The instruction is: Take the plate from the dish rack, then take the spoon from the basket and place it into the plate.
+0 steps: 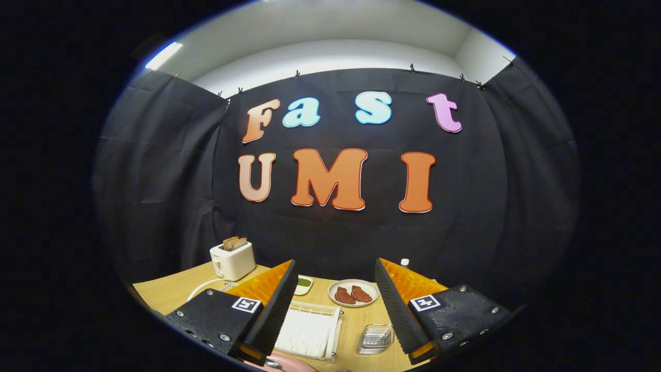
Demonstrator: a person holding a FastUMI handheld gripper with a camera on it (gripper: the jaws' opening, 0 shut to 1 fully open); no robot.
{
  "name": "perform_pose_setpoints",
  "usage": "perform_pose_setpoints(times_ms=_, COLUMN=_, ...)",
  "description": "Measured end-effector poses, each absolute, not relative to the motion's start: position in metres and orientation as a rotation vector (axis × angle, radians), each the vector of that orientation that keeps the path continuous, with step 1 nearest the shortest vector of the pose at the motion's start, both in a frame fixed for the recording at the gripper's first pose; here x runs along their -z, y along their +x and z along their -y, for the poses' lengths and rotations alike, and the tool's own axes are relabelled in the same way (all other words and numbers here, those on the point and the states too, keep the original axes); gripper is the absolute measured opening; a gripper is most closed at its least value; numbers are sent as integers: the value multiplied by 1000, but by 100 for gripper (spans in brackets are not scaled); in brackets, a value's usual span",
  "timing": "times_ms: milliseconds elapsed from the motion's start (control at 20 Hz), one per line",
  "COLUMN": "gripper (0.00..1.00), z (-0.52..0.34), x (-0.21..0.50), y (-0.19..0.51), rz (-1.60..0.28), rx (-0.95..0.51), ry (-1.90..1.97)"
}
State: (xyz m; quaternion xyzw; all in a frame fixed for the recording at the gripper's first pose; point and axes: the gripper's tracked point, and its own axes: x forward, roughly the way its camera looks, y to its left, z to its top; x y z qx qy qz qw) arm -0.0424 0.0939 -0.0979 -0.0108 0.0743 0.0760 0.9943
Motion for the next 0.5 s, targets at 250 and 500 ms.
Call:
perform_pose_setpoints(times_ms=250, gripper=91, z=-94, x=97, y=-41, rz=-140, rx=-148, ry=-21)
perform_pose_setpoints(times_ms=500, gripper=91, z=-94, x=89, y=-40, rz=-101, rx=-148, ry=-24)
